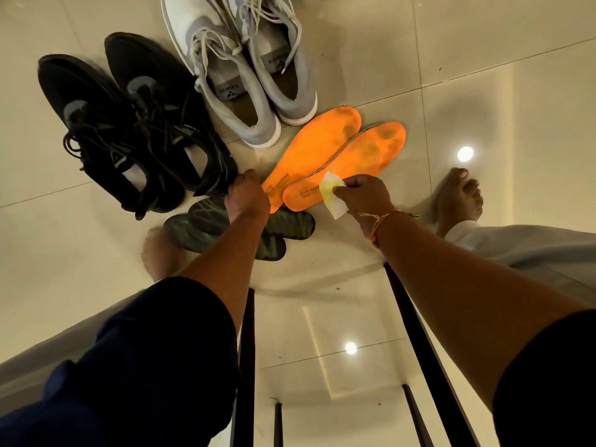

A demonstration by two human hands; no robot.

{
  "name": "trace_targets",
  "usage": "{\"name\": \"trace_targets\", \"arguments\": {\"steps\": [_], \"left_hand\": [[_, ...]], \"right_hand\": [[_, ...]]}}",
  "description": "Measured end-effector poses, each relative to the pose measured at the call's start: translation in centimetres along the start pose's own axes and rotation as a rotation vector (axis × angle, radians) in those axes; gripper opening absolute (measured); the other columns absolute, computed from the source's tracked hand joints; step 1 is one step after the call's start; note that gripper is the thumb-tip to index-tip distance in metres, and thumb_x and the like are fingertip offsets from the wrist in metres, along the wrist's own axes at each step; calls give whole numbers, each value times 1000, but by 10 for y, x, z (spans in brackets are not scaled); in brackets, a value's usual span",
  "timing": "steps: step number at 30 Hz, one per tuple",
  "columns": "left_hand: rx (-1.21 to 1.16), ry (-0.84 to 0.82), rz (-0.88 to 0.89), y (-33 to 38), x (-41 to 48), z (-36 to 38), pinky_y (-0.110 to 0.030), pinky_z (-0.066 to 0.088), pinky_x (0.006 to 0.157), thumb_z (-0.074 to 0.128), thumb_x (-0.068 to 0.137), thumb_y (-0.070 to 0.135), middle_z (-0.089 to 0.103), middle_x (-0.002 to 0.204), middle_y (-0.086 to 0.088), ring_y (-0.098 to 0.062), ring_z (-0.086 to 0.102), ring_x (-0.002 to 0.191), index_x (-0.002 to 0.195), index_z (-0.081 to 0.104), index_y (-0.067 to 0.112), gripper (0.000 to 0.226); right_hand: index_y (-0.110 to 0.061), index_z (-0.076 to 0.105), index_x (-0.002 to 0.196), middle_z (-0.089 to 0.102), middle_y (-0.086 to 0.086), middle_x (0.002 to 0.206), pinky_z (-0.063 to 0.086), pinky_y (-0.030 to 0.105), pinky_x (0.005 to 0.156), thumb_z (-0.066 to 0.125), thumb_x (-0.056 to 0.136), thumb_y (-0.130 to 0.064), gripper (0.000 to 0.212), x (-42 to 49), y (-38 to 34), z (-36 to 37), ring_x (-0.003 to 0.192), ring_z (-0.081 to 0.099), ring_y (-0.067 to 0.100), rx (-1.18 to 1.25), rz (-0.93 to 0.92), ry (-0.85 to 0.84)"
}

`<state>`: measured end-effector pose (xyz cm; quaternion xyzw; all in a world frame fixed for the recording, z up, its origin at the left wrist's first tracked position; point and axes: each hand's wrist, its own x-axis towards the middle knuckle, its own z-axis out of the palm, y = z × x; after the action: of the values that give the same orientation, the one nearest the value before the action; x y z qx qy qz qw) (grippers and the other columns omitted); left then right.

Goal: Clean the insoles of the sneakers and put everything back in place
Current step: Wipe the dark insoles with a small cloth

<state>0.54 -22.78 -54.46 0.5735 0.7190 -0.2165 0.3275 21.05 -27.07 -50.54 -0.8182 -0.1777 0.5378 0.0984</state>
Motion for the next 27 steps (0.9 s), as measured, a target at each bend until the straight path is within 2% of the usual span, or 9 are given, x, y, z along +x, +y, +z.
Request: {"name": "trace_targets", "arguments": {"steps": [3, 7, 9, 11, 13, 16, 21, 24, 27], "left_hand": [[-150, -61, 37, -5, 0, -3, -37, 48, 85, 57, 95, 6, 65, 121, -17, -35, 62, 110, 118, 67, 8, 24], [-259, -115, 86, -18, -8, -4, -35, 49, 83, 72, 90, 17, 69, 115, -12, -30, 65, 106, 116, 66, 10, 27], [-190, -93, 82, -29, -16, 2, -43, 52, 89, 77, 85, 23, 62, 122, -13, -33, 58, 114, 118, 63, 10, 38], [-22, -82, 81, -41, -27, 9, -50, 48, 99, 81, 81, 28, 49, 137, -11, -34, 46, 128, 131, 56, 15, 58], [156, -67, 133, -51, -35, 14, -50, 43, 105, 83, 80, 30, 38, 146, -8, -33, 37, 134, 144, 45, 19, 75], [284, -24, 218, -62, -34, 18, -48, 43, 105, 82, 79, 33, 37, 148, -7, -32, 38, 133, 148, 39, 18, 82], [406, 9, 232, -60, -28, 10, -46, 40, 102, 83, 76, 39, 45, 139, -9, -32, 42, 125, 138, 44, 15, 77], [449, 21, 247, -59, -29, 2, -45, 39, 98, 73, 87, 21, 55, 131, -9, -33, 45, 121, 130, 51, 14, 49], [533, 6, 266, -60, -36, -14, -44, 39, 95, 63, 91, 11, 61, 124, -8, -33, 46, 120, 123, 60, 17, 32]], "right_hand": [[-26, 63, 69, 70, 9, 90, 56, 53, 86, 76, 81, -22, 19, -1, 0, 2, 94, 68, 36, -4, 10, 2], [-24, 63, 67, 69, 8, 85, 56, 53, 84, 75, 81, -19, 20, -4, 0, 8, 92, 68, 37, 0, 10, -10], [-22, 66, 72, 70, 8, 86, 57, 52, 83, 75, 80, -20, 12, -3, 1, 11, 91, 68, 36, -22, -8, -16], [-22, 70, 81, 71, 7, 88, 57, 49, 83, 75, 81, -22, 4, -3, 1, 14, 91, 68, 33, -45, -24, -22], [-18, 73, 89, 72, 7, 91, 57, 47, 85, 75, 82, -23, 9, -3, 3, 17, 91, 68, 32, -68, -32, -40], [-14, 75, 97, 73, 9, 99, 56, 44, 87, 74, 83, -22, 16, -3, 6, 21, 94, 67, 30, -122, -61, -65], [-12, 74, 102, 72, 10, 105, 52, 37, 88, 73, 85, -24, 21, -6, 11, 23, 98, 65, 28, -242, -82, -117], [-12, 73, 97, 71, 9, 97, 52, 41, 89, 73, 85, -24, 17, -13, 7, 23, 99, 65, 30, -311, -111, -154], [-12, 70, 100, 69, 8, 100, 48, 33, 83, 70, 86, -25, 19, -23, -4, 22, 103, 64, 30, -389, -158, -166]]}}
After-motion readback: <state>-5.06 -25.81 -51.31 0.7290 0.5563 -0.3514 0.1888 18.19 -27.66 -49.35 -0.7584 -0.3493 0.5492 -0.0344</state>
